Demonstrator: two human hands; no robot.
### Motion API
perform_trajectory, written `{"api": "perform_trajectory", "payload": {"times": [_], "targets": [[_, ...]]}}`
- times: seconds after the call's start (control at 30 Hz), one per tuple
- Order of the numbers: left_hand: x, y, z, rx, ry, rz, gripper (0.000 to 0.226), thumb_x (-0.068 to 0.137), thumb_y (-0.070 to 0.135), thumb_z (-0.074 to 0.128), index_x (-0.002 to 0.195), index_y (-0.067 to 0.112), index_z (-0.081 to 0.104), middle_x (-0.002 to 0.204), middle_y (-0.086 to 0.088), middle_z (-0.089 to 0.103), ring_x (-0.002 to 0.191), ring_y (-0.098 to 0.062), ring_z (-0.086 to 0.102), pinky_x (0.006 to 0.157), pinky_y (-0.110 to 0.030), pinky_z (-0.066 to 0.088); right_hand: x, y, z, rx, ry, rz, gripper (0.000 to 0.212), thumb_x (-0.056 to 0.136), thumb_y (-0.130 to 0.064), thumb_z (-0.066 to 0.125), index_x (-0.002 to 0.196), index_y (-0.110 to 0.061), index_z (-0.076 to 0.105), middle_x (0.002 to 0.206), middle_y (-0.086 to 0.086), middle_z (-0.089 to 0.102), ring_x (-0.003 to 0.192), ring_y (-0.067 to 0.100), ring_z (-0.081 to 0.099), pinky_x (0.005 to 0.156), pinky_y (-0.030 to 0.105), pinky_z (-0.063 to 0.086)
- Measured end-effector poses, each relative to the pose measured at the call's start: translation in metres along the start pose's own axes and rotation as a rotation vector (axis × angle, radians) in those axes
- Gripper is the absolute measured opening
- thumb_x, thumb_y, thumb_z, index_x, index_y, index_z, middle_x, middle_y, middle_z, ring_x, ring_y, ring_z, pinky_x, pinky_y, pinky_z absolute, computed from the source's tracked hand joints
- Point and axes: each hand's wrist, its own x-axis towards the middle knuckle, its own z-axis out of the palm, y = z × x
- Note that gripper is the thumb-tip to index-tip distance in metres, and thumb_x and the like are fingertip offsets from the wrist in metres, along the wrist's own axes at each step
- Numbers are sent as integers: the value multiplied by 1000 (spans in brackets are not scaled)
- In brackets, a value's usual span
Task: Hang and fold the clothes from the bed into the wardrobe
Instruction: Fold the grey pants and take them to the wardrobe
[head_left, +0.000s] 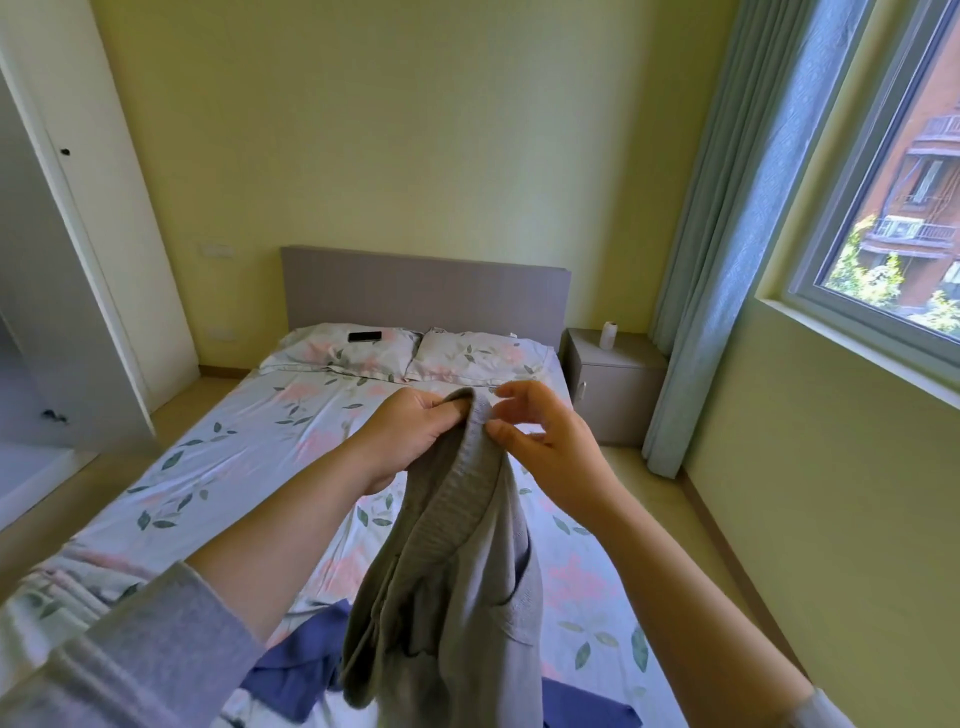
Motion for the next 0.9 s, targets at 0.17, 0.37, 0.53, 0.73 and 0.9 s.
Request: {"api": "perform_trajectory", "payload": {"times": [0.17, 0.37, 0.53, 0.73, 0.9], "targets": [[-1, -5, 3, 18, -4, 20, 43, 91, 44, 60, 79, 3, 68, 75, -14, 63, 70, -23, 54, 67, -34, 41, -4, -2, -2, -85, -24, -22, 8, 96, -23, 60, 97, -25, 67, 88, -16, 65, 85, 0, 62, 77, 10, 51], [-4, -9, 2, 40, -104, 58, 53, 83, 59, 59, 79, 6, 68, 77, -13, 65, 73, -23, 58, 72, -36, 47, -9, -3, -2, -145, 104, -95, 8, 97, -18, 57, 93, -16, 63, 91, -13, 61, 89, 4, 60, 75, 13, 51], [-15, -39, 11, 193, -97, 143, 35, 84, 67, 42, 85, 36, 60, 68, 18, 61, 65, 0, 56, 65, -17, 46, -4, -13, -19, -213, 153, -111, 10, 97, -19, 54, 88, -19, 58, 78, -14, 57, 72, 0, 56, 64, 14, 46], [-32, -78, 31, 70, -29, 326, 39, 82, 59, 63, 108, 37, 44, 107, 11, 63, 96, -5, 64, 75, -21, 52, 9, -36, -44, -260, 280, -157, 16, 99, -16, 49, 85, -10, 47, 64, -7, 44, 57, 1, 39, 53, 12, 34], [-41, -85, 60, 304, -38, 308, 50, 64, 82, 57, 101, 49, 58, 107, 27, 51, 99, 4, 56, 73, -9, 46, 18, -61, -52, -276, 304, -179, 16, 101, -19, 45, 92, -7, 50, 69, -4, 47, 59, 0, 40, 53, 14, 35]]}}
